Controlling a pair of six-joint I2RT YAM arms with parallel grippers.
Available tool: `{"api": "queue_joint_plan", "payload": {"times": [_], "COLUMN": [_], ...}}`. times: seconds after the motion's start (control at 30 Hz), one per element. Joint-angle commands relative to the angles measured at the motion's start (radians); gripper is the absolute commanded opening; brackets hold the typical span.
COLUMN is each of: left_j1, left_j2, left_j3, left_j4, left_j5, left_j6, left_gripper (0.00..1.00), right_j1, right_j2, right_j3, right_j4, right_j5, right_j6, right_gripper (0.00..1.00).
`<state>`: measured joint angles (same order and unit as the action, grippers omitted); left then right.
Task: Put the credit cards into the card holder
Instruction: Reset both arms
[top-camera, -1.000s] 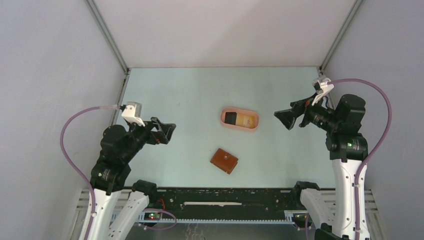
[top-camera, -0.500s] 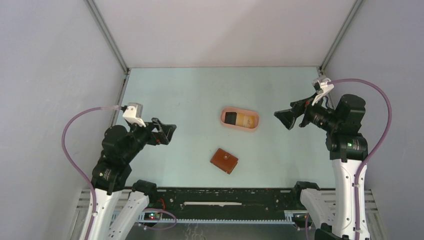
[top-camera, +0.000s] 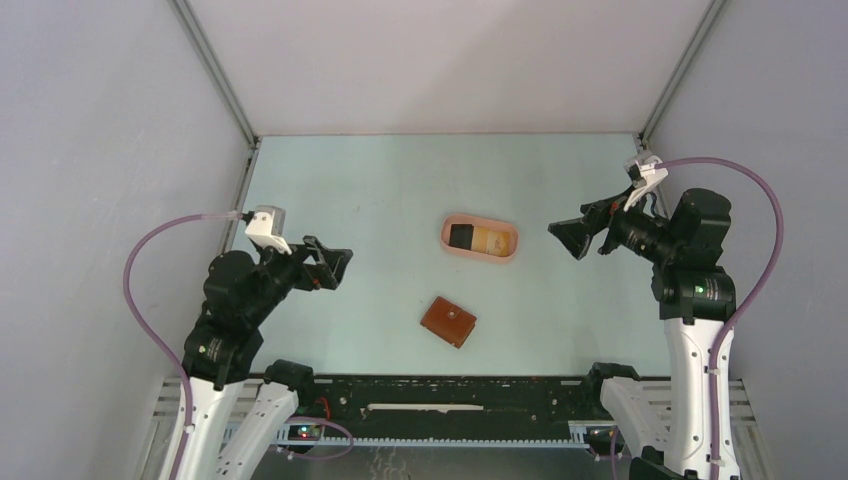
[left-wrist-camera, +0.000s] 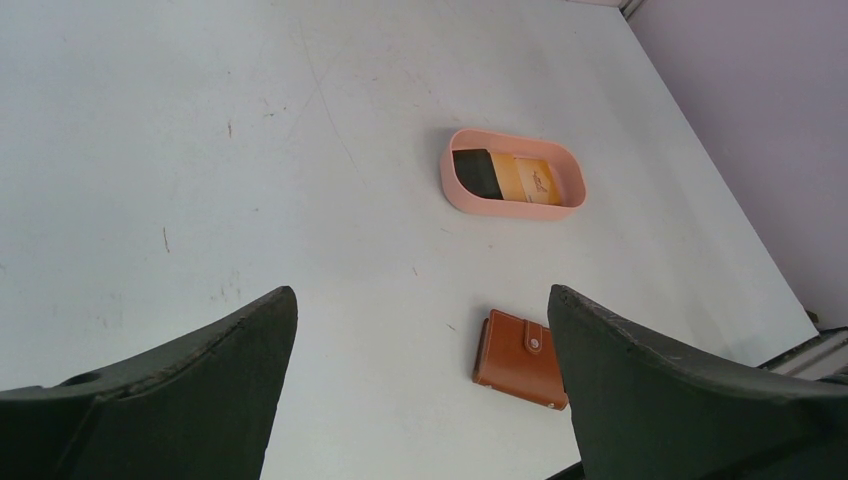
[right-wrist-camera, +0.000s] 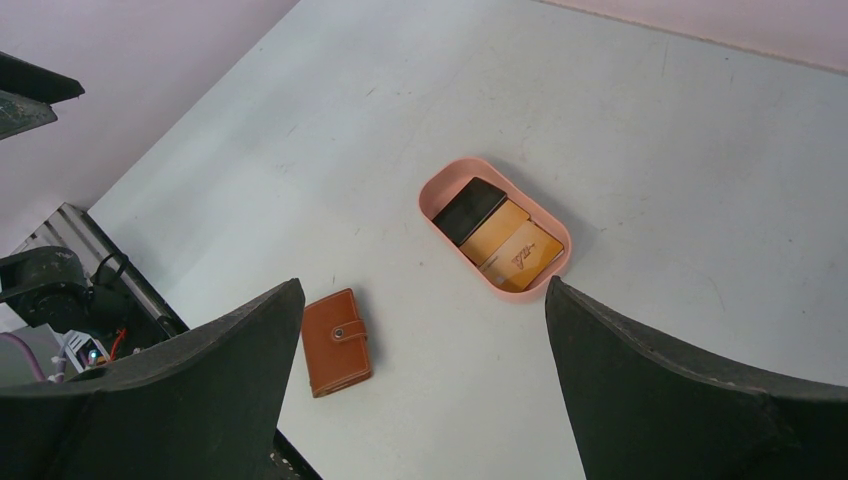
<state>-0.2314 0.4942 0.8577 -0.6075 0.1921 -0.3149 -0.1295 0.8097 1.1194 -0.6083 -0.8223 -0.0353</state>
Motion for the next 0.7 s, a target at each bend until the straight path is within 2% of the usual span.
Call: {"api": "queue_joint_plan", "payload": {"times": [0.0, 0.67], "left_j1": [0.008, 0.009], "left_j2": [-0.012, -0.013], "left_j3": [-0.026, -0.036], "left_j4": [0.038, 0.043], "left_j5": [0.014, 0.012], "left_j6": [-0.002, 0.001], "left_gripper": [1.0, 1.0], "right_j1": [-0.004, -0.004], "right_j2": [-0.012, -0.01], "right_j3": [0.021, 0.022], "right_j4": [0.032, 0.03], "right_j5": [-0.009, -0.009], "right_j6": [0.018, 0.017], "right_gripper": [1.0, 1.0]}}
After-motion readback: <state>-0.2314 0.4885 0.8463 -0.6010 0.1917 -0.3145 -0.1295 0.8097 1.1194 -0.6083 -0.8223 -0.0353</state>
